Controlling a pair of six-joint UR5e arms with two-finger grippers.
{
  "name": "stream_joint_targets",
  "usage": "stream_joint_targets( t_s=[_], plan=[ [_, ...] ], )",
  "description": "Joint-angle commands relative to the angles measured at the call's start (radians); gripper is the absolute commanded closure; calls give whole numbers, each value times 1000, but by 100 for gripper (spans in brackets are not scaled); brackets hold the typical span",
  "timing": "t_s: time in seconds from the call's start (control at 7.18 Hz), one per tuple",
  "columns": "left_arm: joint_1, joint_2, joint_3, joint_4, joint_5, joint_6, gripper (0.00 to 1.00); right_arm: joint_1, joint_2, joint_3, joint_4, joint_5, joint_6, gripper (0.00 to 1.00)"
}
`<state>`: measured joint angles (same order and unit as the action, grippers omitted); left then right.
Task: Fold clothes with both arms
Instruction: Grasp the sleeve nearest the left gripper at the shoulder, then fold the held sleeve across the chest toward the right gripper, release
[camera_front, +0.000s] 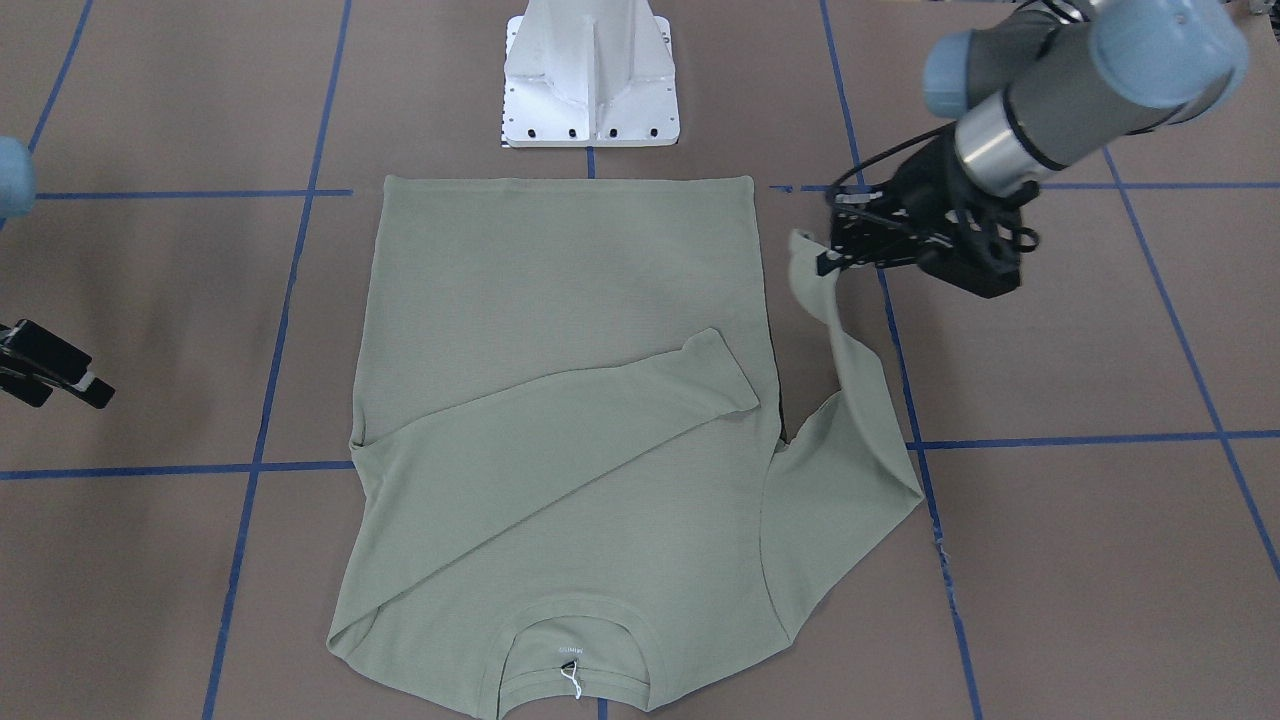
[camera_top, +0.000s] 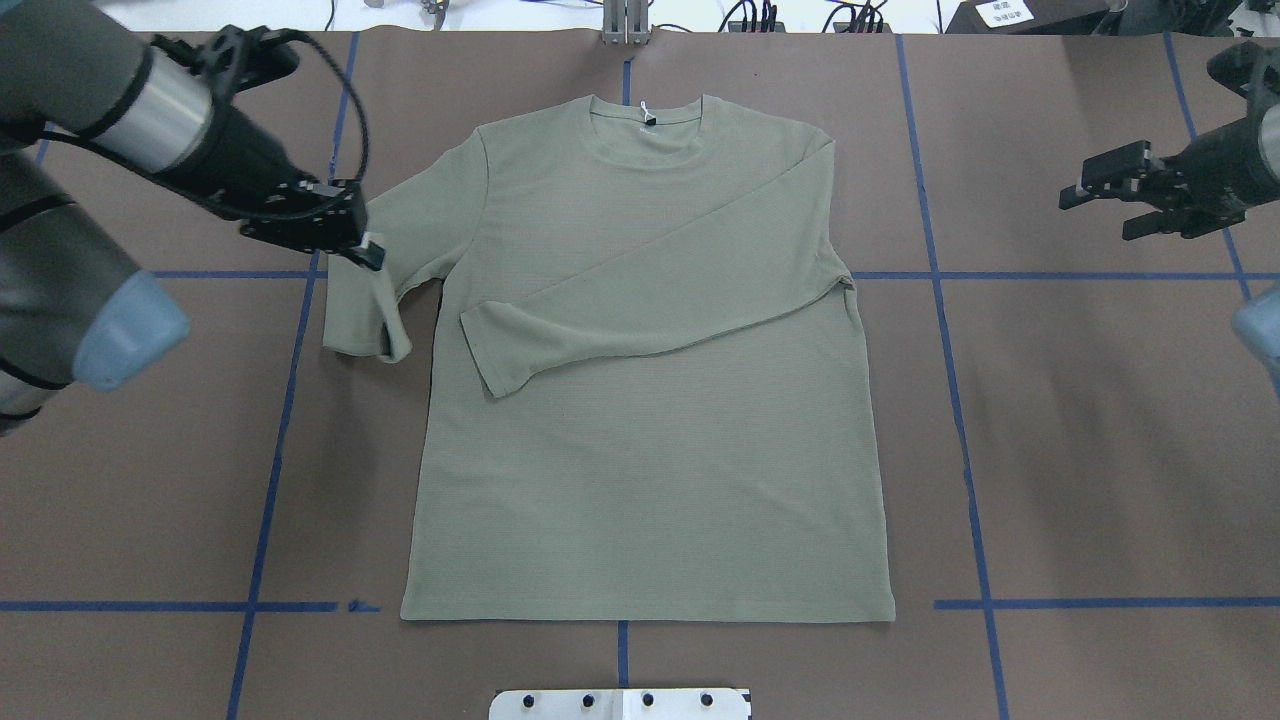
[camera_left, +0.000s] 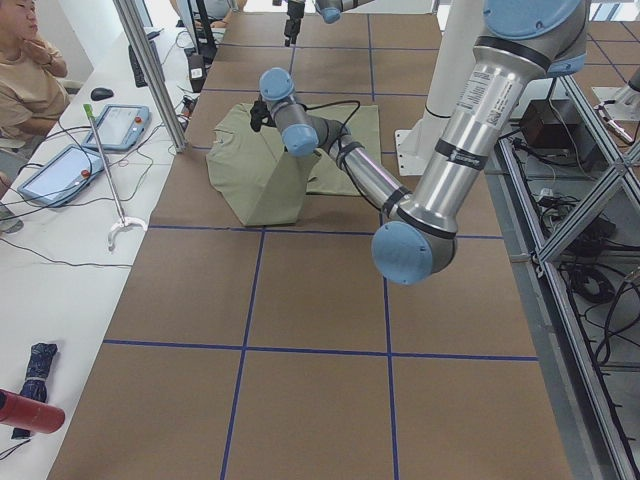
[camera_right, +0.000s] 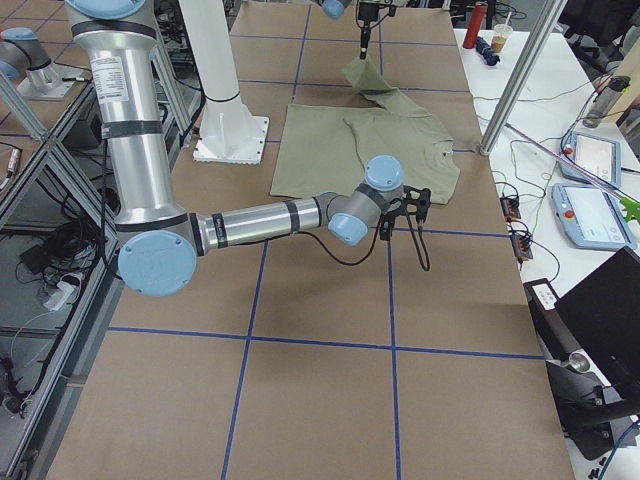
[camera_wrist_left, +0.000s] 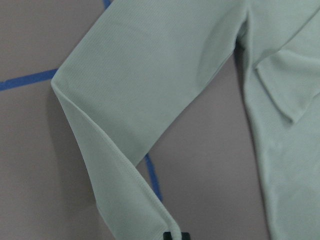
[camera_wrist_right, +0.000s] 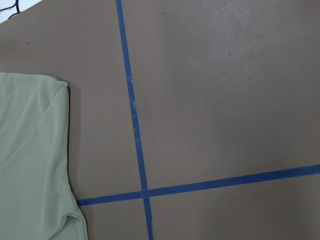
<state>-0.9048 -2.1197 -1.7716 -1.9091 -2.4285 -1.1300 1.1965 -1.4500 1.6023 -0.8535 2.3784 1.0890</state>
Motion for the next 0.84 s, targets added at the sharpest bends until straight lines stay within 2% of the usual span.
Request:
stream_joint_targets(
  t_s=[0.0, 0.14, 0.28, 0.56, 0.7],
  plan=[
    [123, -324, 280, -130, 170, -265, 100, 31, -32, -1, 2, 16, -43, 0],
    [183, -480, 484, -207, 260, -327, 100, 32, -36, -1, 2, 15, -44, 0],
    [245, -558, 597, -270, 346, -330, 100, 32, -38, -1, 2, 15, -44, 0],
    [334, -629, 751, -367, 532, -330, 100, 32, -38, -5, 2, 15, -44, 0],
    [352, -635, 764, -376, 539, -332, 100, 32, -38, -5, 2, 13, -43, 0]
  ],
)
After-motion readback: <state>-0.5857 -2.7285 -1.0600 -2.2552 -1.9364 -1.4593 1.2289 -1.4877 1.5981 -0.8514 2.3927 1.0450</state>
